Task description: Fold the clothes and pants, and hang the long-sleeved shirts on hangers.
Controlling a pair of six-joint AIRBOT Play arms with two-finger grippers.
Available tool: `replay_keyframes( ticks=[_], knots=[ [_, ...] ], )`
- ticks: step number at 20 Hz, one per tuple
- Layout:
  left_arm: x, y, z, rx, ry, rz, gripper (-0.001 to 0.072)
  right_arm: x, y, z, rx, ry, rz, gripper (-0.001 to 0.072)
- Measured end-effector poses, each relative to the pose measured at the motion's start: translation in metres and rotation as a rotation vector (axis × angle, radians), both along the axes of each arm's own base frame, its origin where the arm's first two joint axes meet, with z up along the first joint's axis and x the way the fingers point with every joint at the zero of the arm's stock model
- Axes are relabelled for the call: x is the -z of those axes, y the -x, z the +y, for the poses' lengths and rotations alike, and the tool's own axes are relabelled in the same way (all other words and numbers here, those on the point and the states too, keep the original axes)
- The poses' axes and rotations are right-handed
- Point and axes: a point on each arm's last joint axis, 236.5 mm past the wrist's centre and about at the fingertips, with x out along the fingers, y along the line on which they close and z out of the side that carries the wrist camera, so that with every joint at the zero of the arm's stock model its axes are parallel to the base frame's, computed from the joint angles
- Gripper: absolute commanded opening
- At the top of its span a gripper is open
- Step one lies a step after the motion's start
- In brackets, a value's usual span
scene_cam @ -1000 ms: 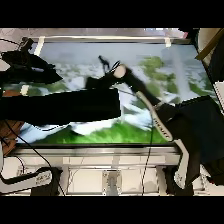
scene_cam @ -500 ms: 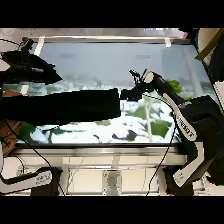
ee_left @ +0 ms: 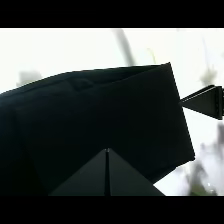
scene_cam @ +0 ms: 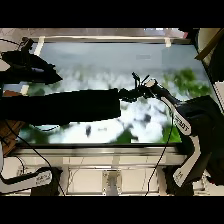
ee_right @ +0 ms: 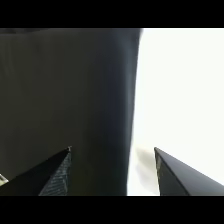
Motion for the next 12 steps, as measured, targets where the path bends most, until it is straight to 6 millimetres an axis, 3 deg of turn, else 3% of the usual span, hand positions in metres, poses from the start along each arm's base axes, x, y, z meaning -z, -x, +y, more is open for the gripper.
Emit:
replay_keyframes(
  ticks=[3,4,6,7,10,12],
  knots=[
    [0.000,0.000,0.000,0.000,0.000,0.000,0.0018,0.002,0.012,0.022,-0.031,-0.015,0.016,0.0544],
    [0.000,0.000,0.000,0.000,0.000,0.000,0.0018,0.002,0.018,0.030,-0.048,-0.017,0.019,0.0422],
    [0.000,0.000,0.000,0.000,0.000,0.000,0.0018,0.004,0.028,0.043,-0.078,-0.015,0.026,0.0091],
    [0.000,0.000,0.000,0.000,0.000,0.000,0.0018,0.002,0.030,0.048,-0.087,-0.021,0.024,0.0010],
    [0.000,0.000,0.000,0.000,0.000,0.000,0.0018,-0.010,0.032,0.054,-0.113,-0.038,0.023,0.0010],
    [0.000,0.000,0.000,0.000,0.000,0.001,0.0018,-0.027,0.033,0.040,-0.131,-0.042,0.037,0.0010]
  ],
)
